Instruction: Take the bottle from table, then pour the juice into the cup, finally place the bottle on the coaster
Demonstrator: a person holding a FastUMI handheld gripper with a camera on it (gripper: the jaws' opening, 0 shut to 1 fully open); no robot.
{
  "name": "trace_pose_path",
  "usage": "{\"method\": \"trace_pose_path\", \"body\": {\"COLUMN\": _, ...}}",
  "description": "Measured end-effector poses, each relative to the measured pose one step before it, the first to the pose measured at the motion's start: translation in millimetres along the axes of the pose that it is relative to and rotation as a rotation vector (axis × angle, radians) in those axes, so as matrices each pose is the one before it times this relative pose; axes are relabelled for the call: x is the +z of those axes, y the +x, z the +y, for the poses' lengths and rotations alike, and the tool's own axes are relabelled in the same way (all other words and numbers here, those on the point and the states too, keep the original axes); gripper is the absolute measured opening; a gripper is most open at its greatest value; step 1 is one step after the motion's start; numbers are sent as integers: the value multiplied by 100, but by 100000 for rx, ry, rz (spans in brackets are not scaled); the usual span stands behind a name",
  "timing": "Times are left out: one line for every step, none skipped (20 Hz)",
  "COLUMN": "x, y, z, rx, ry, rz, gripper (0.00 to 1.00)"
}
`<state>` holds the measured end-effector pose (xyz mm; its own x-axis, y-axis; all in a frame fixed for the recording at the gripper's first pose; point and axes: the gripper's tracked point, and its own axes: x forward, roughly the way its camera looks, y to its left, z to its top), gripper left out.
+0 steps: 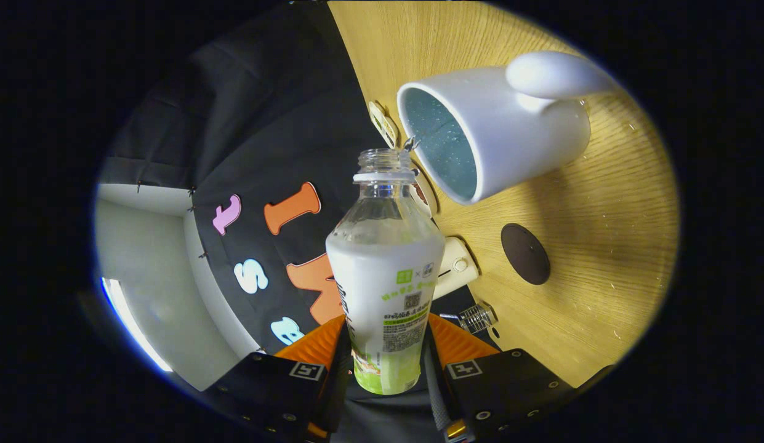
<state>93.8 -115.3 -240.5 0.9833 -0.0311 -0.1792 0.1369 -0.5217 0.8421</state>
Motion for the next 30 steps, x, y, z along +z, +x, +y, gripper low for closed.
{"method": "trace_pose_path", "body": {"x": 30, "y": -103, "z": 3, "rx": -25, "ry": 260, "rz": -224, "gripper": 57}}
{"method": "trace_pose_path", "body": {"x": 57, "y": 30, "z": -35, "rx": 51, "ry": 614, "rz": -463, "gripper": 57}}
{"method": "trace_pose_path", "body": {"x": -16, "y": -34, "z": 16, "rx": 313, "ry": 857, "rz": -119, "gripper": 57}}
{"method": "trace_pose_path", "body": {"x": 29, "y": 50, "z": 38, "rx": 465, "ry": 868, "rz": 77, "gripper": 57}}
{"method": "trace_pose_path", "body": {"x": -130, "y": 29, "z": 21, "rx": 421, "ry": 946, "rz": 66, "gripper": 57}}
{"method": "trace_pose_path", "body": {"x": -58, "y": 170, "z": 40, "rx": 460, "ry": 987, "rz": 109, "gripper": 57}}
{"method": "trace_pose_path", "body": {"x": -90, "y": 57, "z": 115, "rx": 451, "ry": 938, "rz": 22, "gripper": 57}}
{"method": "trace_pose_path", "body": {"x": -69, "y": 115, "z": -5, "rx": 285, "ry": 809, "rz": 229, "gripper": 58}}
{"method": "trace_pose_path", "body": {"x": -105, "y": 138, "z": 163, "rx": 275, "ry": 956, "rz": -125, "gripper": 58}}
{"method": "trace_pose_path", "body": {"x": -9, "y": 91, "z": -6, "rx": 264, "ry": 824, "rz": 69, "gripper": 58}}
{"method": "trace_pose_path", "body": {"x": -112, "y": 92, "z": 114, "rx": 1, "ry": 865, "rz": -205, "gripper": 57}}
{"method": "trace_pose_path", "body": {"x": -78, "y": 114, "z": 119, "rx": 231, "ry": 886, "rz": 151, "gripper": 57}}
{"method": "trace_pose_path", "body": {"x": -206, "y": 111, "z": 81, "rx": 151, "ry": 844, "rz": -307, "gripper": 57}}
{"method": "trace_pose_path", "body": {"x": -59, "y": 7, "z": 48, "rx": 219, "ry": 861, "rz": 32, "gripper": 57}}
{"method": "trace_pose_path", "body": {"x": -2, "y": 40, "z": 79, "rx": 407, "ry": 831, "rz": -468, "gripper": 57}}
{"method": "trace_pose_path", "body": {"x": 63, "y": -20, "z": -21, "rx": 468, "ry": 1135, "rz": -391, "gripper": 58}}
{"method": "trace_pose_path", "body": {"x": 63, "y": -112, "z": 31, "rx": 967, "ry": 1341, "rz": 136, "gripper": 58}}
{"method": "trace_pose_path", "body": {"x": 88, "y": -42, "z": -51, "rx": 510, "ry": 1136, "rz": -32, "gripper": 57}}
{"method": "trace_pose_path", "body": {"x": -48, "y": 57, "z": 61, "rx": 228, "ry": 1360, "rz": 219, "gripper": 58}}
{"method": "trace_pose_path", "body": {"x": 49, "y": 49, "z": 18, "rx": 212, "ry": 1038, "rz": -173, "gripper": 58}}
{"method": "trace_pose_path", "body": {"x": -59, "y": 30, "z": 131, "rx": 337, "ry": 847, "rz": 35, "gripper": 58}}
{"method": "trace_pose_path", "body": {"x": 21, "y": 191, "z": -105, "rx": -710, "ry": -453, "rz": -1119, "gripper": 58}}
{"method": "trace_pose_path", "body": {"x": -246, "y": 369, "z": -55, "rx": -1385, "ry": -1849, "rz": -591, "gripper": 58}}
{"method": "trace_pose_path", "body": {"x": -312, "y": 190, "z": 61, "rx": -713, "ry": -161, "rz": 728, "gripper": 57}}
{"method": "trace_pose_path", "body": {"x": 183, "y": -55, "z": 321, "rx": 394, "ry": 441, "rz": -561, "gripper": 58}}
{"method": "trace_pose_path", "body": {"x": 68, "y": -30, "z": -191, "rx": -48, "ry": 238, "rz": -41, "gripper": 57}}
{"method": "trace_pose_path", "body": {"x": -24, "y": -48, "z": -6, "rx": -165, "ry": 402, "rz": -12, "gripper": 57}}
{"method": "trace_pose_path", "body": {"x": 39, "y": 40, "z": 48, "rx": 90, "ry": 114, "rz": -448, "gripper": 57}}
{"method": "trace_pose_path", "body": {"x": 93, "y": 19, "z": -163, "rx": -721, "ry": -1279, "rz": -684, "gripper": 57}}
{"method": "trace_pose_path", "body": {"x": 15, "y": 74, "z": -569, "rx": -2836, "ry": -2160, "rz": -196, "gripper": 57}}
